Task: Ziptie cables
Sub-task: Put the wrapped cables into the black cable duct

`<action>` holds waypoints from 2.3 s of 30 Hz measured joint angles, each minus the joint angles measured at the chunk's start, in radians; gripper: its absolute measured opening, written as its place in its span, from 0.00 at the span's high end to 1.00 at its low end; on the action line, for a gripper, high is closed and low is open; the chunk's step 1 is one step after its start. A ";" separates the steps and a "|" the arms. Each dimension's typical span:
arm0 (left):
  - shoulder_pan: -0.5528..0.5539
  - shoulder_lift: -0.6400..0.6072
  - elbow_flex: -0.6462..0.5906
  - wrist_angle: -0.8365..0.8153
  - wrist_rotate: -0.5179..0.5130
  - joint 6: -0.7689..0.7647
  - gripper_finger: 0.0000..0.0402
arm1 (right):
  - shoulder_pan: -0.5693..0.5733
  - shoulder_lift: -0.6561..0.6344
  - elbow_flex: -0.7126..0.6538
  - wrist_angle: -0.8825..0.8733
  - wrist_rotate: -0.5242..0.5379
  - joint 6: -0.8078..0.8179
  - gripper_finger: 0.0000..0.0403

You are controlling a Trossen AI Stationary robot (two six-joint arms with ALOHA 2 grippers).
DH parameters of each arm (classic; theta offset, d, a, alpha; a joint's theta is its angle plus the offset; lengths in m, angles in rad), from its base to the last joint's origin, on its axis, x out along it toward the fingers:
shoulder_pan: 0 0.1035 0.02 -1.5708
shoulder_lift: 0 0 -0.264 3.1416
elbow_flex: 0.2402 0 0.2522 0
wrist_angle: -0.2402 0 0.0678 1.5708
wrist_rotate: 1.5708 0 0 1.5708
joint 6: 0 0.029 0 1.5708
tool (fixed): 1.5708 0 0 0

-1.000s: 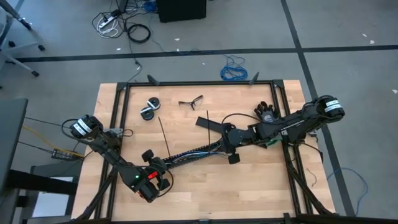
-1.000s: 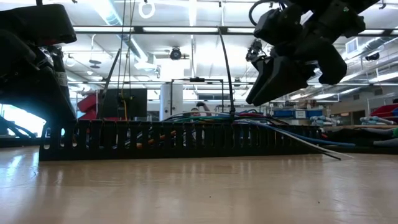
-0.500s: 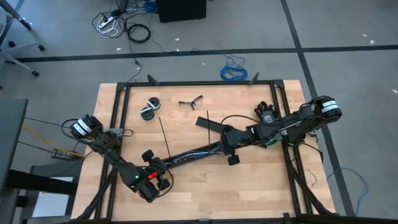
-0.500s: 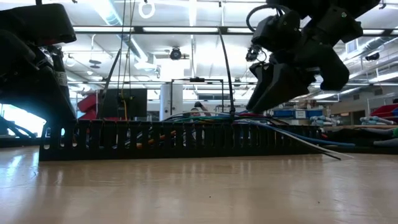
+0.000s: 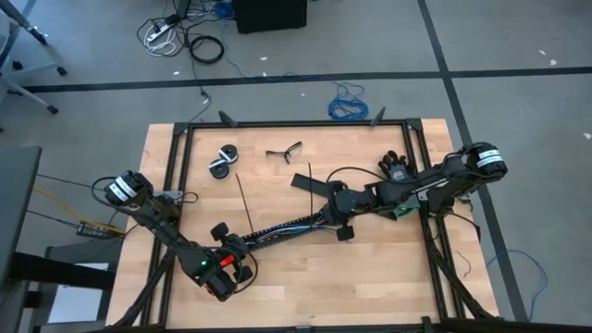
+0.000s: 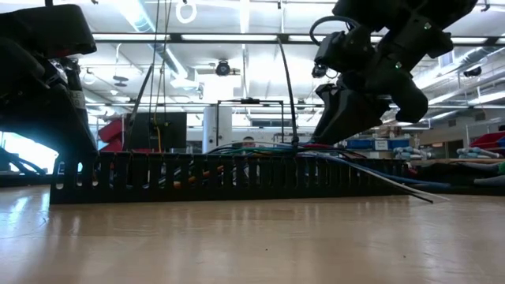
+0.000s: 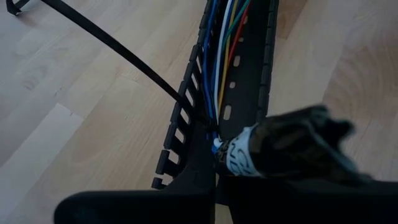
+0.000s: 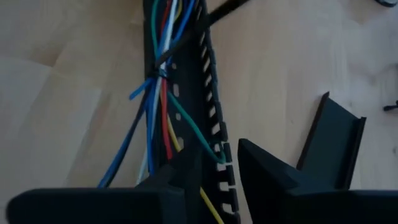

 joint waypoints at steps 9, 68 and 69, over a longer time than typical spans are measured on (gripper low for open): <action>0.000 0.000 0.000 -0.004 0.000 0.000 1.00 | 0.016 0.000 0.000 -0.011 -0.003 -0.024 0.98; 0.000 0.000 0.000 0.041 0.003 0.000 1.00 | -0.052 0.246 0.448 -0.580 -0.008 -0.076 1.00; 0.000 0.000 0.000 0.042 0.003 0.000 1.00 | -0.056 0.246 0.448 -0.580 -0.008 -0.079 1.00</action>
